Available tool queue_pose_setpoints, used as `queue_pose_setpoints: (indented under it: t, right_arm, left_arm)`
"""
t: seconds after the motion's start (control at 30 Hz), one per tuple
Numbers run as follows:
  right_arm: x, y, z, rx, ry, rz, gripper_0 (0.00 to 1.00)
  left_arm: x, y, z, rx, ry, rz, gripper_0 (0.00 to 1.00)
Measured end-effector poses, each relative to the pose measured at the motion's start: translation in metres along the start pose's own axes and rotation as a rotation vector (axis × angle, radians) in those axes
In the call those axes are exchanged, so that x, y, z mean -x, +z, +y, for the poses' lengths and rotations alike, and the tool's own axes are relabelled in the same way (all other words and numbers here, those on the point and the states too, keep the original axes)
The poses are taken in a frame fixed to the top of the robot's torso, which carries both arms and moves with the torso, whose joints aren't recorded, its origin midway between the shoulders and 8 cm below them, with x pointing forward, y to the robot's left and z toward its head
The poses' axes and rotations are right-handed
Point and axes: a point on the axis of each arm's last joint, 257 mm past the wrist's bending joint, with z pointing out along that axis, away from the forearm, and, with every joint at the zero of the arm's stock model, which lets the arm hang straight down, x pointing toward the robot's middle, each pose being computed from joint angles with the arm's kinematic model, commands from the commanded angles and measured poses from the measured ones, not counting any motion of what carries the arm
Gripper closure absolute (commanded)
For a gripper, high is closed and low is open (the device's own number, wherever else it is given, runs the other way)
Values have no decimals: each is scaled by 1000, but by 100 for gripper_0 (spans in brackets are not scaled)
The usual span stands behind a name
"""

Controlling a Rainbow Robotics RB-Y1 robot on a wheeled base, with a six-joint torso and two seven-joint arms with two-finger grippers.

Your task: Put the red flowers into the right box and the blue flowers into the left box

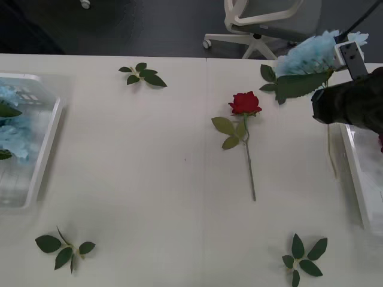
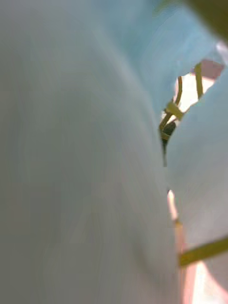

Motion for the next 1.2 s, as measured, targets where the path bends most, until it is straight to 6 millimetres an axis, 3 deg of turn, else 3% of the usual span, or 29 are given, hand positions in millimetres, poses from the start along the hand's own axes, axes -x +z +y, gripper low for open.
queue_pose_setpoints:
  t: [0.17,0.27,0.33,0.47,0.6,0.7,0.87,1.2]
  right_arm:
    - [43,6,22,115,-147,-199,100]
    - [72,0,43,217,-148,-377,100]
    - [82,-5,58,277,-156,-462,100]
    - [79,-12,94,370,-245,-569,100]
    - [86,-44,134,503,-266,-732,100]
    - [75,-65,158,581,-310,-778,100]
    - [62,-116,191,733,-336,-860,100]
    - [50,-170,243,928,-243,-843,100]
  left_arm:
    - [0,-20,-20,-64,12,-21,0]
    - [-3,-32,-37,-141,-20,-29,0]
    - [-2,-41,-52,-209,-57,-42,0]
    - [5,-62,-86,-355,-133,-65,0]
    - [13,-80,-117,-480,-184,-82,0]
    - [17,-93,-145,-578,-199,-79,0]
    - [4,-110,-196,-712,-160,-25,0]
    - [-43,-140,-281,-980,147,59,0]
